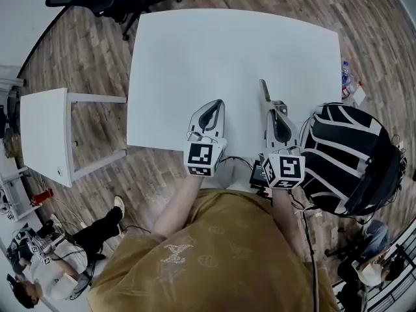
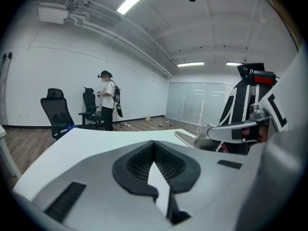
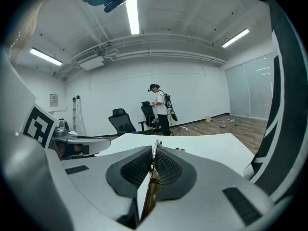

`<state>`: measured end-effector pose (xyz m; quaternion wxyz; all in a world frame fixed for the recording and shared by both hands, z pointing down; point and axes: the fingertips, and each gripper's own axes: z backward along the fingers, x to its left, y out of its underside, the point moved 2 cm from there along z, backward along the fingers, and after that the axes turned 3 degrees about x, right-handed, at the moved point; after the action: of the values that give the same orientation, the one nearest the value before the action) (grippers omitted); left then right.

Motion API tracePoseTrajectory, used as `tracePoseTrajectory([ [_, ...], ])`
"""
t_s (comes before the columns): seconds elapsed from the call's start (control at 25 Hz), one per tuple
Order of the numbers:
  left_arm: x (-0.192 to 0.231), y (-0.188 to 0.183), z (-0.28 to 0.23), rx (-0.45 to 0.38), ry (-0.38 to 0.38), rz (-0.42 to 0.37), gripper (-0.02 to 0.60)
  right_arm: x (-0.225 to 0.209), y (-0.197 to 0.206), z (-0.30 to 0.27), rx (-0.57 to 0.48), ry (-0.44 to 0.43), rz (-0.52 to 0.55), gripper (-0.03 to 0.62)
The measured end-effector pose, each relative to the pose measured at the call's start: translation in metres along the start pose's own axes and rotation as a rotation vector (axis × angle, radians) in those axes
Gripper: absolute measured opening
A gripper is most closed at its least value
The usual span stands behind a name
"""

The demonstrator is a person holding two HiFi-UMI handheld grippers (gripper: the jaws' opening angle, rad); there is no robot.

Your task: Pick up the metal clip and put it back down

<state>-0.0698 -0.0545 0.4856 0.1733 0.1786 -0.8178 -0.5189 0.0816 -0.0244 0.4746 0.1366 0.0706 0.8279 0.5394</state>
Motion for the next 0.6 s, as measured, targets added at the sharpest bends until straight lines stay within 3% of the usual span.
tracePoseTrajectory([
  [0.6,0.018,0.047,-0.016,0.090,0.001,0.070,-0.003,-0.002,0.052,-0.019,0.106,0.014,-0.059,0.026],
])
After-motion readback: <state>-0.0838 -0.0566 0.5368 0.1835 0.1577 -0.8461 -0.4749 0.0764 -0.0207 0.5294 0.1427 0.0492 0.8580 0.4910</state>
